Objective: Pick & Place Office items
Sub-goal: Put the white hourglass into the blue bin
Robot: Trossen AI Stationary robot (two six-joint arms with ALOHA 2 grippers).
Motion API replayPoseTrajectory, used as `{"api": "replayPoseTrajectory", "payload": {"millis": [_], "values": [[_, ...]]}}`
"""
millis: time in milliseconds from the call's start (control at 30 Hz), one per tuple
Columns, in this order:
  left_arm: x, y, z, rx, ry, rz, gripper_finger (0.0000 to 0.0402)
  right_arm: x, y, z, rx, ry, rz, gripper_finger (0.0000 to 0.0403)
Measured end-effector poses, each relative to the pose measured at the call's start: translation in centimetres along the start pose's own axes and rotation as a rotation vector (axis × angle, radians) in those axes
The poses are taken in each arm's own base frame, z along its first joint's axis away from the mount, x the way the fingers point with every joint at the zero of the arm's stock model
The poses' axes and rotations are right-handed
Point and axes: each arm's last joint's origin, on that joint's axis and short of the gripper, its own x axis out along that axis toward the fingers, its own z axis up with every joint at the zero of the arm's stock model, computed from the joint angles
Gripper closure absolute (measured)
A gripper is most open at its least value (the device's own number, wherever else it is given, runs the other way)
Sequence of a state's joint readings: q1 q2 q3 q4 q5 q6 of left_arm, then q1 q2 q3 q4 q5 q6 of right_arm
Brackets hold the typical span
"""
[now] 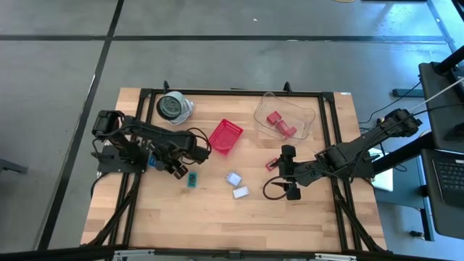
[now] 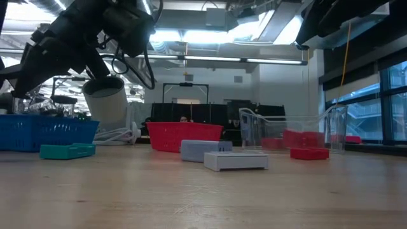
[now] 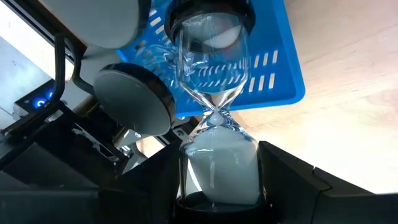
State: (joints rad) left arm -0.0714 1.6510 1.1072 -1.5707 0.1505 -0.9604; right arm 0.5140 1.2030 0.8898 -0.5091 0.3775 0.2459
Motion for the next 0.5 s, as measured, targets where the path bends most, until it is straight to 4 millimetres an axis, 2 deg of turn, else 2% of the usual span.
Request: {"api": "replayPoseTrajectory", "payload": {"millis": [233,500], "values": [[0.0,-0.1,-0.2,0.000,0.009,-0.004,0.0204,0.0,0.0,0.0,0.000,0.000,0.000,0.0112],[1.4,0.2,-0.2,-0.015,0.073,0.021,0.0204,0.0,0.0,0.0,-0.005,0.000,0.000,0.0112]]}}
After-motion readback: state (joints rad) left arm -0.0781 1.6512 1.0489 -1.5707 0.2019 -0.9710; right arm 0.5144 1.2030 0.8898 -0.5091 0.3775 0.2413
